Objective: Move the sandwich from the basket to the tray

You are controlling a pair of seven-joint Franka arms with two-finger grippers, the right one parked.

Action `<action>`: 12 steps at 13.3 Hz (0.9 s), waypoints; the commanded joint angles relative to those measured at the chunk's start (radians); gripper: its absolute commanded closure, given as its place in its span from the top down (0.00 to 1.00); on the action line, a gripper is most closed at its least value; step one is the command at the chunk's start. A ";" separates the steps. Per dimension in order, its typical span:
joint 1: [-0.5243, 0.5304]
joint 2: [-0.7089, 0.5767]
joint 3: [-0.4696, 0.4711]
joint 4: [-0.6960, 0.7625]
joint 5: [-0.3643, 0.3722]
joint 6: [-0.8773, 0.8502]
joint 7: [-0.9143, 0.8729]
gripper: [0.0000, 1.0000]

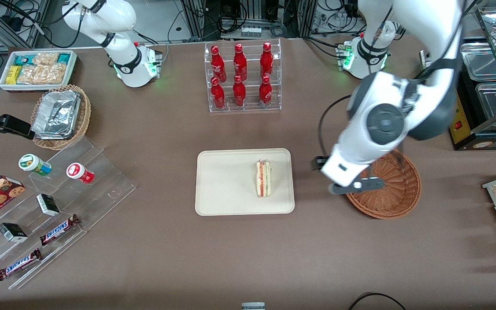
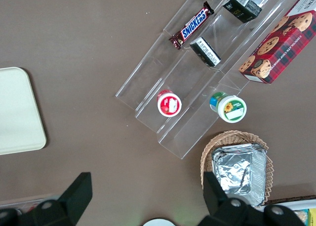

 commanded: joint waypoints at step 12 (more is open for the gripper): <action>0.319 -0.379 -0.008 -0.113 -0.016 -0.312 0.365 1.00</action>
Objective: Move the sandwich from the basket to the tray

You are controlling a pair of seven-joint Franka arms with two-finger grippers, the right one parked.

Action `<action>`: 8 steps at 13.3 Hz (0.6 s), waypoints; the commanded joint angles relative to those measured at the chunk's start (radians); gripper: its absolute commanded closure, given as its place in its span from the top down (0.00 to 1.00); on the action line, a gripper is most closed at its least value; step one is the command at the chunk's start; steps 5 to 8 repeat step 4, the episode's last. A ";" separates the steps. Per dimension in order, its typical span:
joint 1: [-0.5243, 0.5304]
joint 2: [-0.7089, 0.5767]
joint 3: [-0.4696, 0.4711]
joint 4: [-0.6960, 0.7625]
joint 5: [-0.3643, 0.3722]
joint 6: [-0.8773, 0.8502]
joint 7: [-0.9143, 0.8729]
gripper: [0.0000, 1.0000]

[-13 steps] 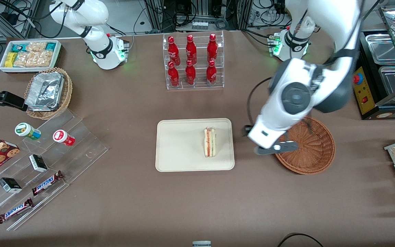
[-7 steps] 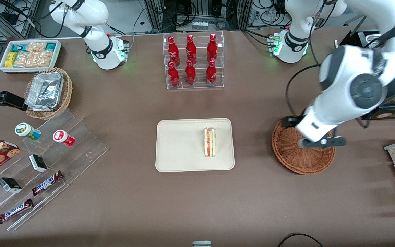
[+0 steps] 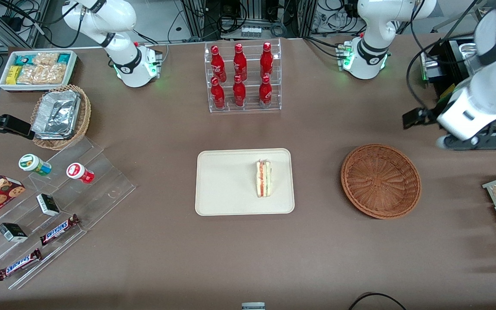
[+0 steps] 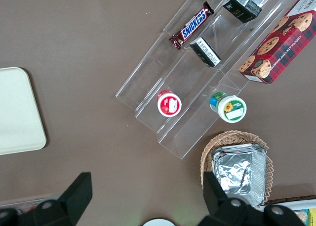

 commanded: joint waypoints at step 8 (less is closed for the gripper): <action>0.048 -0.036 -0.011 0.092 -0.001 -0.087 0.071 1.00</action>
